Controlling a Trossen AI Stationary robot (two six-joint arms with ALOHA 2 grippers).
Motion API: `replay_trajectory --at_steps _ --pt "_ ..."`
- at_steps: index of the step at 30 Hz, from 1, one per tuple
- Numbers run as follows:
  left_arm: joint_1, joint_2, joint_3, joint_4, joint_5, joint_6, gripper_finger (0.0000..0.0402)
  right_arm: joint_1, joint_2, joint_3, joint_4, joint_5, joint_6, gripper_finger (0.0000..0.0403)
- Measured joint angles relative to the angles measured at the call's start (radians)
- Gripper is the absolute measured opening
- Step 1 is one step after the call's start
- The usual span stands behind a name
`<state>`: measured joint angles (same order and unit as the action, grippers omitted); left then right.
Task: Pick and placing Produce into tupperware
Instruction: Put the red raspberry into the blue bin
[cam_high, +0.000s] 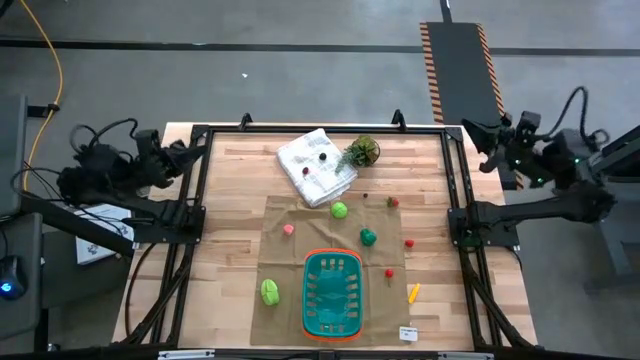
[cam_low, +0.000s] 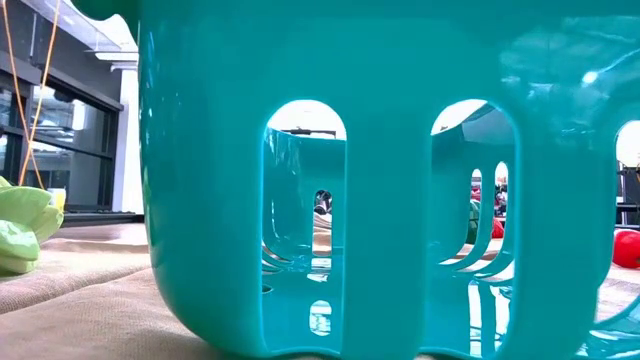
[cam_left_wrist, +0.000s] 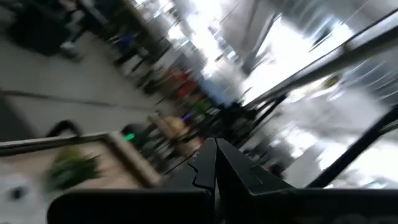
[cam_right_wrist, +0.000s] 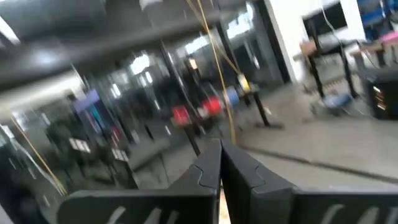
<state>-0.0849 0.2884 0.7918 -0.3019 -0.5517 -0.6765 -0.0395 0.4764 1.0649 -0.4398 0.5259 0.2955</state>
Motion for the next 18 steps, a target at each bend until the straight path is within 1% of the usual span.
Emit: replay_trajectory --at_steps 4,9,12,14,18 --pt "0.000 0.068 0.160 -0.187 -0.010 0.039 0.0001 0.000 0.115 0.181 -0.242 0.000 0.007 0.0000" --pt "0.000 0.144 0.297 -0.338 -0.003 0.064 0.0001 0.000 0.242 0.362 -0.498 0.000 0.029 0.0000" --pt "0.000 0.185 0.336 -0.411 0.038 0.052 0.0001 0.000 0.313 0.443 -0.652 -0.021 0.103 0.0000" --pt "0.000 0.207 0.341 -0.441 0.080 0.043 0.0001 0.000 0.357 0.478 -0.753 -0.048 0.150 0.0000" --pt "0.000 0.249 0.342 -0.477 0.140 0.019 0.0001 0.000 0.427 0.505 -0.884 -0.096 0.266 0.0000"
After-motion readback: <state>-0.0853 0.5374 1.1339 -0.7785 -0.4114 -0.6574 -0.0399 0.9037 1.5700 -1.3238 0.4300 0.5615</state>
